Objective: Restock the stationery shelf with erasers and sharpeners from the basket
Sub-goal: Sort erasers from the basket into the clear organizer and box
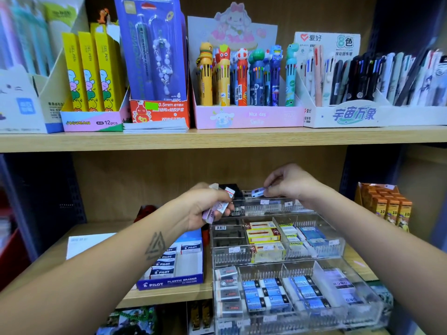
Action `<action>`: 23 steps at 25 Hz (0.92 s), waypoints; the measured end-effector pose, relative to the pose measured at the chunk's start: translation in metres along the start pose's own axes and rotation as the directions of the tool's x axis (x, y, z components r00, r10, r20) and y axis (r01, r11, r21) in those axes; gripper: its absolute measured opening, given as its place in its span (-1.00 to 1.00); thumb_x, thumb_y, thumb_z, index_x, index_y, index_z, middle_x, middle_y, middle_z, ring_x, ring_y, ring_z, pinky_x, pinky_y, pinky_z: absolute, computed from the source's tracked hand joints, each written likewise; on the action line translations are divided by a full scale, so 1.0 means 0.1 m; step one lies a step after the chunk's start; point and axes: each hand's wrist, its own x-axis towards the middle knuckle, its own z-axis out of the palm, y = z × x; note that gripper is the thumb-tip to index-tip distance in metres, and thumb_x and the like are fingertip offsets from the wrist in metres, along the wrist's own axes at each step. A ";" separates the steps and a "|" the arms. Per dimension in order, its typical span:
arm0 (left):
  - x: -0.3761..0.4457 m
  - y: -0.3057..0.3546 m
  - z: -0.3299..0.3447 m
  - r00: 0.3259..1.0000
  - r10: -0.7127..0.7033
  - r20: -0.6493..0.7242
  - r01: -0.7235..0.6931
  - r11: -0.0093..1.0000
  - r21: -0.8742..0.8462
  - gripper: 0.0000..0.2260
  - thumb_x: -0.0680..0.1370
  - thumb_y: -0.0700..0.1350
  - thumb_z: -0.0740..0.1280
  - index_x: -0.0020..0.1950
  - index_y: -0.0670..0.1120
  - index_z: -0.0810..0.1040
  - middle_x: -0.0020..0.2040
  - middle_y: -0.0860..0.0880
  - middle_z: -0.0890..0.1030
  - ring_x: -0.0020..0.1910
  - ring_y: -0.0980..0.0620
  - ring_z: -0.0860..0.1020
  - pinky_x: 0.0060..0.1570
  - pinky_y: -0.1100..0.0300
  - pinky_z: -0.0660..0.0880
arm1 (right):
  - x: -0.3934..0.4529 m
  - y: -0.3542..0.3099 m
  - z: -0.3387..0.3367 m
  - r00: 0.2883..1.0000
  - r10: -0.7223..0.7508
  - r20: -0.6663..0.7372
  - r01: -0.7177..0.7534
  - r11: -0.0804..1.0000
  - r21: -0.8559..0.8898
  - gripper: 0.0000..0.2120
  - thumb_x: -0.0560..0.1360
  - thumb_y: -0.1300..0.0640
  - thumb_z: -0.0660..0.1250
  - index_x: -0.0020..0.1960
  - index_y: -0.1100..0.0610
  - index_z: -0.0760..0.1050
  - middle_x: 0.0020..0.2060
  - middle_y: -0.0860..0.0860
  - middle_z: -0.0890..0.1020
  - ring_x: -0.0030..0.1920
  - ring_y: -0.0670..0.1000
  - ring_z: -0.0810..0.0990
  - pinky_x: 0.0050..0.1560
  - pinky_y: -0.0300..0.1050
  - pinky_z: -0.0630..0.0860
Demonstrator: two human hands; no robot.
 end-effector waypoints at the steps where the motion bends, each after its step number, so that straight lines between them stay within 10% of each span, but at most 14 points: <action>1: 0.03 0.01 -0.01 1.000 0.002 -0.025 -0.002 1.000 -0.015 -0.71 0.55 -0.37 0.31 0.25 -0.42 0.41 -0.27 -0.28 0.60 -0.45 -0.05 0.56 -0.65 0.32 0.34 | 0.01 0.01 0.01 1.000 -0.016 0.003 0.016 0.997 -0.070 -0.85 0.35 0.30 0.56 -0.11 0.19 0.66 -0.29 0.04 0.68 -0.29 -0.01 0.61 -0.32 -0.25 0.48; 16: 0.20 -0.04 0.08 0.996 0.052 -0.069 -0.050 0.998 0.026 -0.89 0.54 -0.35 0.33 0.04 -0.30 0.46 -0.28 -0.24 0.63 -0.45 -0.04 0.60 -0.62 0.32 0.32 | 0.34 -0.08 0.16 0.990 0.019 0.141 0.034 0.930 -0.366 -0.90 0.44 0.21 0.50 -0.05 0.16 0.71 -0.09 0.01 0.72 -0.01 -0.01 0.64 0.01 -0.21 0.51; 23: 0.20 -0.06 0.07 0.997 0.050 -0.060 -0.049 0.998 0.031 -0.84 0.53 -0.35 0.34 0.09 -0.29 0.44 -0.27 -0.23 0.64 -0.42 -0.06 0.60 -0.54 0.29 0.28 | 0.35 0.03 0.10 0.994 0.003 0.112 0.037 0.934 -0.355 -0.85 0.47 0.31 0.43 -0.03 0.13 0.71 -0.26 -0.05 0.68 -0.22 -0.06 0.65 -0.34 -0.37 0.45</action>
